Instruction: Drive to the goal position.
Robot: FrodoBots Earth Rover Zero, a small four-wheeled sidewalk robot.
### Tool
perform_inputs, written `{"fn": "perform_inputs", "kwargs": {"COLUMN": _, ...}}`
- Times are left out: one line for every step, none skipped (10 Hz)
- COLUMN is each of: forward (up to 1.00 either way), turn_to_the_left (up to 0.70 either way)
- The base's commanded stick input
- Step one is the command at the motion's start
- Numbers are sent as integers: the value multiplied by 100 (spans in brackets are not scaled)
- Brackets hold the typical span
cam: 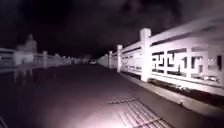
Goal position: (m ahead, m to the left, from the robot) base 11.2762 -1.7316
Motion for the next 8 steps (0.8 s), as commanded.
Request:
{"fn": "perform_inputs", "kwargs": {"forward": 45, "turn_to_the_left": 0}}
{"fn": "perform_inputs", "kwargs": {"forward": 45, "turn_to_the_left": 0}}
{"fn": "perform_inputs", "kwargs": {"forward": 45, "turn_to_the_left": 0}}
{"fn": "perform_inputs", "kwargs": {"forward": 45, "turn_to_the_left": 0}}
{"fn": "perform_inputs", "kwargs": {"forward": 45, "turn_to_the_left": 0}}
{"fn": "perform_inputs", "kwargs": {"forward": 45, "turn_to_the_left": 0}}
{"fn": "perform_inputs", "kwargs": {"forward": 45, "turn_to_the_left": 0}}
{"fn": "perform_inputs", "kwargs": {"forward": 45, "turn_to_the_left": 0}}
